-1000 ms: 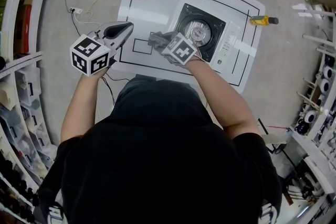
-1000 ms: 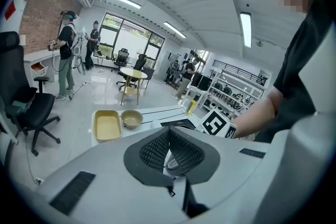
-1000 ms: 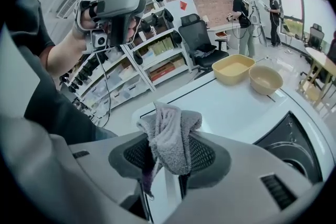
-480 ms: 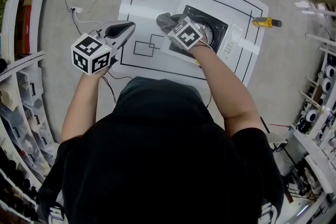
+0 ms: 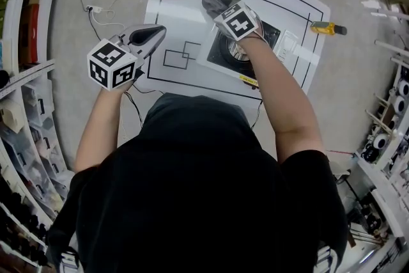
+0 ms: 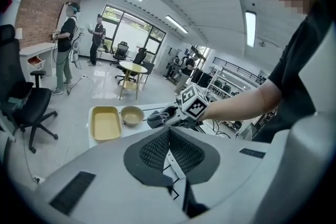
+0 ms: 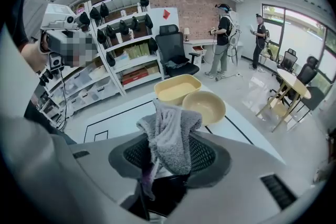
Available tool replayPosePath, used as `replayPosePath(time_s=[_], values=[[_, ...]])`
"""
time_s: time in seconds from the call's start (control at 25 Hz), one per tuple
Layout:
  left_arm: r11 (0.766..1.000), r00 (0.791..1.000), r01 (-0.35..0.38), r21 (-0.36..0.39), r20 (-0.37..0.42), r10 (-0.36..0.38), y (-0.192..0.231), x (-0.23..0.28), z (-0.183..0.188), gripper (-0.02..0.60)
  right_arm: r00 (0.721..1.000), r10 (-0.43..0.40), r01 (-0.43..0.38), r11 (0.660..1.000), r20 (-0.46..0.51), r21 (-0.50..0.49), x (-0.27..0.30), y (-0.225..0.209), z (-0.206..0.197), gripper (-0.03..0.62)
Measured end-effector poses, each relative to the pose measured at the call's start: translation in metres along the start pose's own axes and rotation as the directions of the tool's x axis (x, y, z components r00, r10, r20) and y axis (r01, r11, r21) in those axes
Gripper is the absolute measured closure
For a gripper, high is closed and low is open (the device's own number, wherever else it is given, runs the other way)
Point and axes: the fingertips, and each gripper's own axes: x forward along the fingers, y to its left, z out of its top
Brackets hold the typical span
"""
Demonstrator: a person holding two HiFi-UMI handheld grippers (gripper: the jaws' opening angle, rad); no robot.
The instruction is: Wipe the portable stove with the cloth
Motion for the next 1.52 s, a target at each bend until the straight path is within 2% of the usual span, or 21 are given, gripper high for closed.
replayPosePath(time_s=[0.28,0.72,1.08,1.52], values=[[1.0,1.0,0.009,0.005,-0.014,-0.009,-0.006,0.009,0.001,0.558,0.996,-0.086,0.087,0.996,0.04,-0.018,-0.004,-0.035,0.008,0.396],[0.999,0.999,0.035,0.018,-0.029,-0.034,-0.017,0.023,0.005,0.558,0.988,-0.105,0.097,0.992,0.109,0.077,-0.033,-0.057,-0.007,0.396],[0.996,0.996,0.077,0.039,-0.053,-0.075,-0.033,0.044,0.009,0.558,0.983,-0.151,0.133,0.978,0.104,0.158,-0.062,-0.082,-0.05,0.396],[0.988,0.988,0.134,0.077,-0.083,-0.128,-0.064,0.069,0.014,0.558,0.971,-0.226,0.196,0.942,0.083,0.274,-0.113,-0.106,-0.12,0.396]])
